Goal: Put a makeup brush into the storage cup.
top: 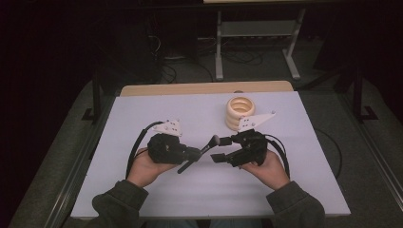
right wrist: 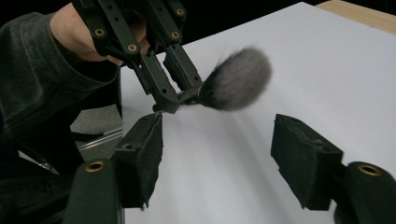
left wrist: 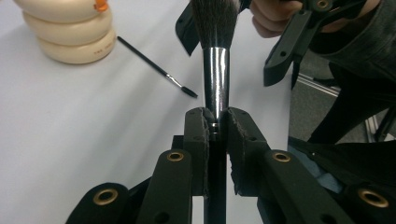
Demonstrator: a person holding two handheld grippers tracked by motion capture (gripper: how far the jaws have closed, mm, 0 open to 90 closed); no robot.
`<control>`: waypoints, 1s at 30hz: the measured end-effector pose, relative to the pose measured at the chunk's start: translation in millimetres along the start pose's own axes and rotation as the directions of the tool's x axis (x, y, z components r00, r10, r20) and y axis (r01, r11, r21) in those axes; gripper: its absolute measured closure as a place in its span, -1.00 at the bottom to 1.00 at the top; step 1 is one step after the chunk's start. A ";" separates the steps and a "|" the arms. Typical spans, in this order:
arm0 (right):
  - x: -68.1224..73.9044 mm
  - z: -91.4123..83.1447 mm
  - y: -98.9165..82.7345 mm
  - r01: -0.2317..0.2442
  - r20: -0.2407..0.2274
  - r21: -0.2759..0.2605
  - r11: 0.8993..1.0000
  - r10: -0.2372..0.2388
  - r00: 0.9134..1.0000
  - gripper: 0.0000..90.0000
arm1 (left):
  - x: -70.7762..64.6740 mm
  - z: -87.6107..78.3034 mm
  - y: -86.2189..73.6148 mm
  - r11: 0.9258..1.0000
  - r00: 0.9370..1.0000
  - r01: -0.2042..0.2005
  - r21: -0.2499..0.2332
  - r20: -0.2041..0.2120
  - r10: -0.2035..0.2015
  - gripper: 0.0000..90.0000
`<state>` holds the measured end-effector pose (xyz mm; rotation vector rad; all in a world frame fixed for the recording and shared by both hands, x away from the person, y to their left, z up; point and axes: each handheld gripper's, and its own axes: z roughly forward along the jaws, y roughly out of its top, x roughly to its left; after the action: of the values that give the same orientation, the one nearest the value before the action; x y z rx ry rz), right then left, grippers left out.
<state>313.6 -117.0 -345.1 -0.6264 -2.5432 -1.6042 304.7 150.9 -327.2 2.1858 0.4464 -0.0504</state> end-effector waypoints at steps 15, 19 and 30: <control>-11.3 5.5 -4.7 -0.067 -0.175 -0.065 0.996 0.055 0.983 0.52 | -7.7 9.5 3.5 0.999 0.999 -0.050 0.004 0.020 0.050 0.74; -14.5 5.6 -6.2 -0.103 -0.235 -0.065 0.993 0.085 0.968 0.70 | -9.2 9.7 3.4 0.998 0.998 -0.064 0.008 0.021 0.064 0.74; -11.9 1.0 -2.3 -0.073 -0.218 -0.033 0.997 0.064 0.974 0.72 | -14.8 18.4 -0.1 0.993 0.996 -0.088 0.083 -0.006 0.089 0.50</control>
<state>323.8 -120.6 -350.7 -0.5055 -2.3138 -1.6084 293.0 132.2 -335.6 2.2858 0.3581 -0.0102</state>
